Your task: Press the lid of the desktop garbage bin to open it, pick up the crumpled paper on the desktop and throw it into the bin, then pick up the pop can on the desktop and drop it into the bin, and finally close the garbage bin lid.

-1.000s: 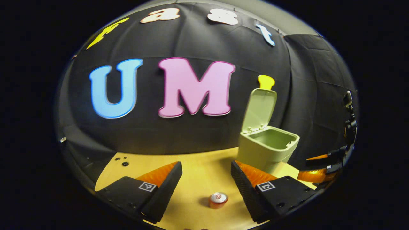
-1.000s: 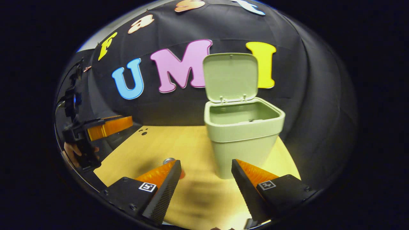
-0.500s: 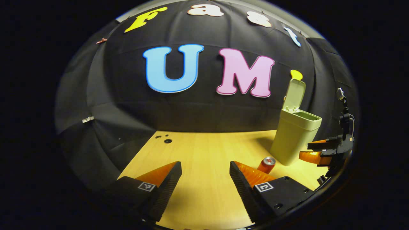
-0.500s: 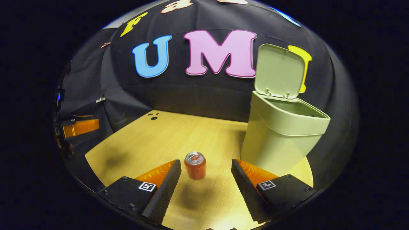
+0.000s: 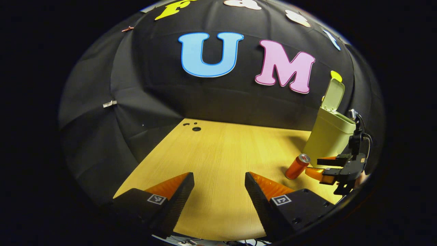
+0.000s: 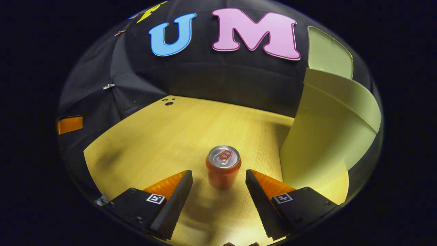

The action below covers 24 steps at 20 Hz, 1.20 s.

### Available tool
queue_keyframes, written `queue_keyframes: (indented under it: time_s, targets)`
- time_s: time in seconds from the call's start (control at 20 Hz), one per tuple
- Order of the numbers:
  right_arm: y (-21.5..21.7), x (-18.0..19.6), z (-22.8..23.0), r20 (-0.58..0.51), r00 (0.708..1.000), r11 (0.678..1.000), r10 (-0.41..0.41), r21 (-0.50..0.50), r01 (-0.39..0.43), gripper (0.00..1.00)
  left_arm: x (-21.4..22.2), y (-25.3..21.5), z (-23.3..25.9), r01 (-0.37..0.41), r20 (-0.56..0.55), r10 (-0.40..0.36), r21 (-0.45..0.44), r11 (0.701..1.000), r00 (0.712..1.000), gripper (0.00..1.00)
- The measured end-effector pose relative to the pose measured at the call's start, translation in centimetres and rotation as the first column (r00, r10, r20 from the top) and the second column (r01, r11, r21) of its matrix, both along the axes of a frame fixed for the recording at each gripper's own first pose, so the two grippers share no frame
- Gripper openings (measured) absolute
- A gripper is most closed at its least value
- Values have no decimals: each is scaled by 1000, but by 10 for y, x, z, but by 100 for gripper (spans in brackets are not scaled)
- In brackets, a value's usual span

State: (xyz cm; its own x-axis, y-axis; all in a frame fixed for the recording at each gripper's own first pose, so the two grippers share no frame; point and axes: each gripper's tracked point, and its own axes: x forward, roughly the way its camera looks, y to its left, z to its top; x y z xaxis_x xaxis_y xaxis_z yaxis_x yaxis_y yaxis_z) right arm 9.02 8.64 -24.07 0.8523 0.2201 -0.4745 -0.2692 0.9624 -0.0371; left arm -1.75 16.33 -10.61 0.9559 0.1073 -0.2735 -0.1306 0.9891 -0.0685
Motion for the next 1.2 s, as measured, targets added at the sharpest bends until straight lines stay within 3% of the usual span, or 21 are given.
queue_keyframes:
  time_s: [0.2, 0.7, 0.75, 0.85, 0.9, 1.2]
  targets:
    - [2, 31, -29, -28, 1000, 1000, 11, 16, -11, 98, 4, -14, -17, -24, -54, 22, -39, 999, 998, 96]
    - [16, 64, -57, -50, 998, 997, 37, 63, -34, 98, 41, -66, -10, 15, -77, -13, 15, 1000, 997, 96]
    - [18, 66, -58, -49, 998, 997, 48, 60, -45, 98, 40, -68, -12, 8, -83, -7, 14, 1000, 997, 96]
    - [20, 66, -56, -53, 996, 996, 67, 63, -64, 82, 36, -73, -15, -11, -94, 12, 10, 1000, 996, 96]
    - [20, 66, -57, -52, 996, 995, 76, 62, -73, 85, 34, -74, -15, -24, -97, 25, 8, 1000, 995, 96]
    - [22, 63, -43, -24, 987, 986, 161, 43, -160, 83, 19, -80, -22, -128, -111, 126, -15, 992, 986, 96]
